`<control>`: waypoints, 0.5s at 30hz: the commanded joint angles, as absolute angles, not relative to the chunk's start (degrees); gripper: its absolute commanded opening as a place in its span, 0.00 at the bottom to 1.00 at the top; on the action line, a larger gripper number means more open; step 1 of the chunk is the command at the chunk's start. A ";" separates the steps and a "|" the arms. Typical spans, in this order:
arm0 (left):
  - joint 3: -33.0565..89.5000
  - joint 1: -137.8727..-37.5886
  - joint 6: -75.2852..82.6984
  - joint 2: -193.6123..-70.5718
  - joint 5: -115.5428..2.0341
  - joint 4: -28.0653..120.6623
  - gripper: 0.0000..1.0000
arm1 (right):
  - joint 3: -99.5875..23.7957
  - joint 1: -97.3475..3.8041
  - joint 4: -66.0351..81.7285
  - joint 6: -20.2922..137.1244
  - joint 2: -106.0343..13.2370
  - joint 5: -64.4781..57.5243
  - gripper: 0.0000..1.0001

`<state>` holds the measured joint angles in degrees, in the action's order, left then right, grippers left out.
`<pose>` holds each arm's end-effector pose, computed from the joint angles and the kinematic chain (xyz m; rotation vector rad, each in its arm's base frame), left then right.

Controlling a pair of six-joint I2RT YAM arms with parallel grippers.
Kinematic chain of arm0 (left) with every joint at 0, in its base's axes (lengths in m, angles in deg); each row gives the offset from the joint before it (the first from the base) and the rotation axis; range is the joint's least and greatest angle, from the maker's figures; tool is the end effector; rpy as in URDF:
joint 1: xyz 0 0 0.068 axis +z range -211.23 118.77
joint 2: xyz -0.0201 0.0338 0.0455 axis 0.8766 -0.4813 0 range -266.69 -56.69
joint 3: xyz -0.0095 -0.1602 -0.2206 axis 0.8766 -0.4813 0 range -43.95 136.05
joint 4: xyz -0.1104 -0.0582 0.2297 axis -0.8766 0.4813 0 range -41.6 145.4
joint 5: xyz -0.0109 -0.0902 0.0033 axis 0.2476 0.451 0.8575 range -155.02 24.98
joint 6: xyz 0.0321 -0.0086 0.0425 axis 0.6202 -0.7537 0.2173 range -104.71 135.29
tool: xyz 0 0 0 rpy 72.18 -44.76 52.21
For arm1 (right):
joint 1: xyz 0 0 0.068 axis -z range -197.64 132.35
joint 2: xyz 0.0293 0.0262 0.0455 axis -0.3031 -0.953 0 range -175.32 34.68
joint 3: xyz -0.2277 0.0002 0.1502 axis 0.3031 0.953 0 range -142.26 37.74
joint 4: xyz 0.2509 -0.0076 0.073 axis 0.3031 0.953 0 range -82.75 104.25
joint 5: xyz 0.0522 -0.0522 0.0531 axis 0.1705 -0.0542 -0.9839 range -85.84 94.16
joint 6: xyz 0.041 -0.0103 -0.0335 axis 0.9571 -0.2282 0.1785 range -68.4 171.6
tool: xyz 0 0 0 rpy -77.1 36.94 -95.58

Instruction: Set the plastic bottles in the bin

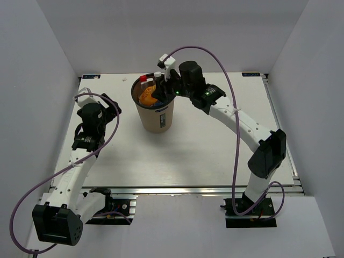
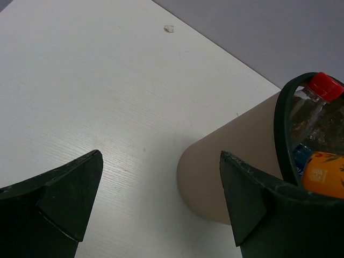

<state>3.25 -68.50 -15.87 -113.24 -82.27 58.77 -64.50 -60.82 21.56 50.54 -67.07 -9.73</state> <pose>0.2271 -0.0183 0.3167 -0.5891 1.8089 -0.1672 0.3031 0.2960 0.4081 -0.8646 1.6557 0.7351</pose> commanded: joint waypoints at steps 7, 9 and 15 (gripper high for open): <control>3.34 -68.18 -16.18 -113.55 -82.51 59.21 0.98 | -70.27 -62.56 28.51 45.89 -70.34 -3.14 0.27; 3.51 -68.17 -16.18 -113.81 -82.33 59.39 0.98 | -71.77 -62.91 29.40 45.19 -71.31 -2.69 0.34; 3.78 -68.18 -16.09 -114.52 -82.33 59.56 0.98 | -73.97 -63.52 30.54 44.39 -73.51 -2.17 0.89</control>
<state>3.25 -68.50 -16.05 -114.51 -82.49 59.01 -70.49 -63.23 29.86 46.17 -73.08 -4.09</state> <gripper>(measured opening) 0.982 0.789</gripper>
